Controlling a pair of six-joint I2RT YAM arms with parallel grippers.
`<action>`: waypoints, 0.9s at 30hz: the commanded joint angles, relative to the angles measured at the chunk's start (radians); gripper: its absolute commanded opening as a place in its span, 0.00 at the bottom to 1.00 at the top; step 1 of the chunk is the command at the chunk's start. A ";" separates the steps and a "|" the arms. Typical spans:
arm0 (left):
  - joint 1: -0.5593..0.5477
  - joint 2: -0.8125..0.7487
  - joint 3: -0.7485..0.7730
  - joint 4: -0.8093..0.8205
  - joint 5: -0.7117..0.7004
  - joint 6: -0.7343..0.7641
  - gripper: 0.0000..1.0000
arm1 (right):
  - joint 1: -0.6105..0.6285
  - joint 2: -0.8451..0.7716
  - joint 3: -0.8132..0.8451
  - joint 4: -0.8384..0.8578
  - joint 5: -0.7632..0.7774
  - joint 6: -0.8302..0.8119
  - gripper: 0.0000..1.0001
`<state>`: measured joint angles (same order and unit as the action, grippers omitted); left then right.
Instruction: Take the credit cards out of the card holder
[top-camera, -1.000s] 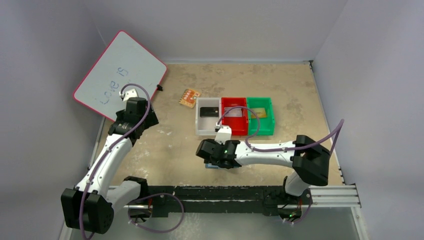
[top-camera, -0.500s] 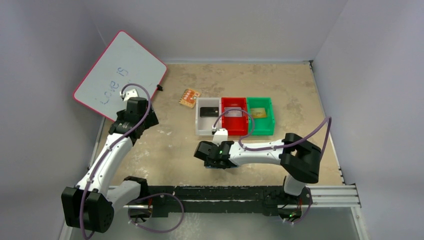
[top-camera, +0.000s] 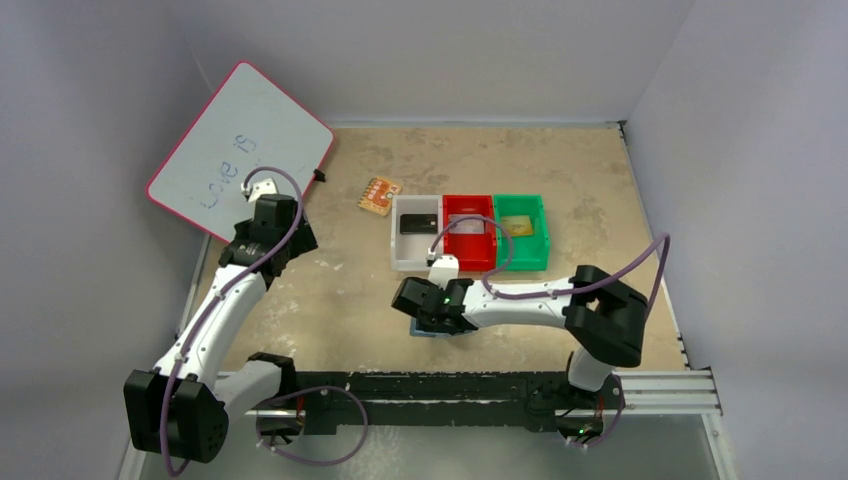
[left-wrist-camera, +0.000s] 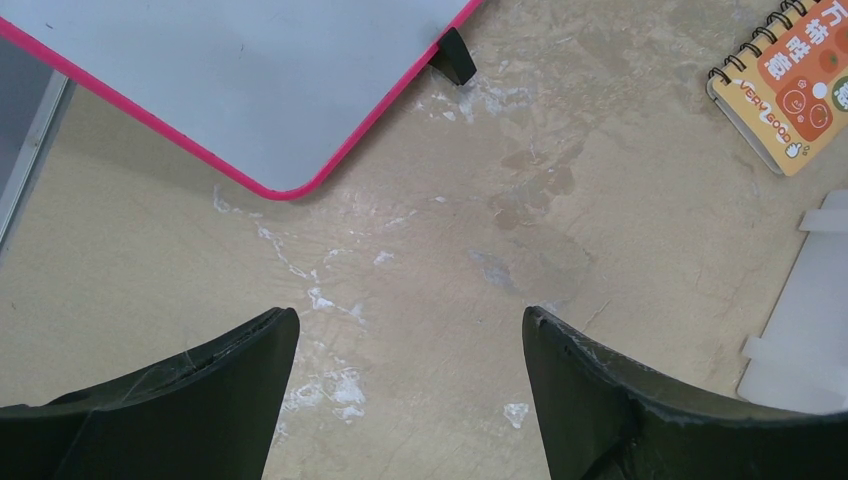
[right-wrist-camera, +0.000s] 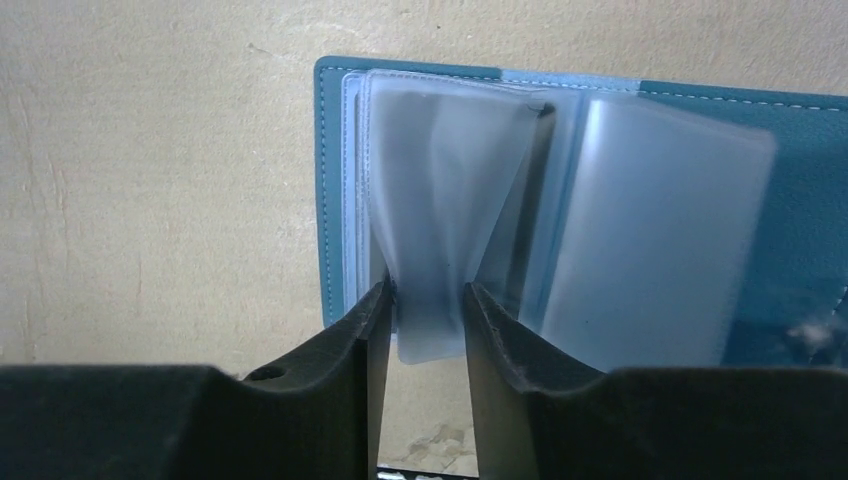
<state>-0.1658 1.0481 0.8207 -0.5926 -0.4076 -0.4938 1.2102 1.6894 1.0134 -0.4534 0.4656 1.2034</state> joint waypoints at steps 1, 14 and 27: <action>0.003 0.002 0.023 0.018 0.000 0.004 0.82 | -0.021 -0.037 -0.038 0.040 -0.026 0.004 0.32; 0.003 0.003 0.020 0.018 0.007 0.006 0.81 | -0.024 -0.191 -0.152 0.116 0.005 0.066 0.18; 0.003 0.013 0.022 0.021 0.016 0.007 0.81 | -0.028 -0.306 -0.254 -0.043 0.075 0.297 0.35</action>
<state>-0.1658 1.0622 0.8207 -0.5926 -0.3992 -0.4934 1.1881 1.4075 0.7750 -0.3954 0.4805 1.3876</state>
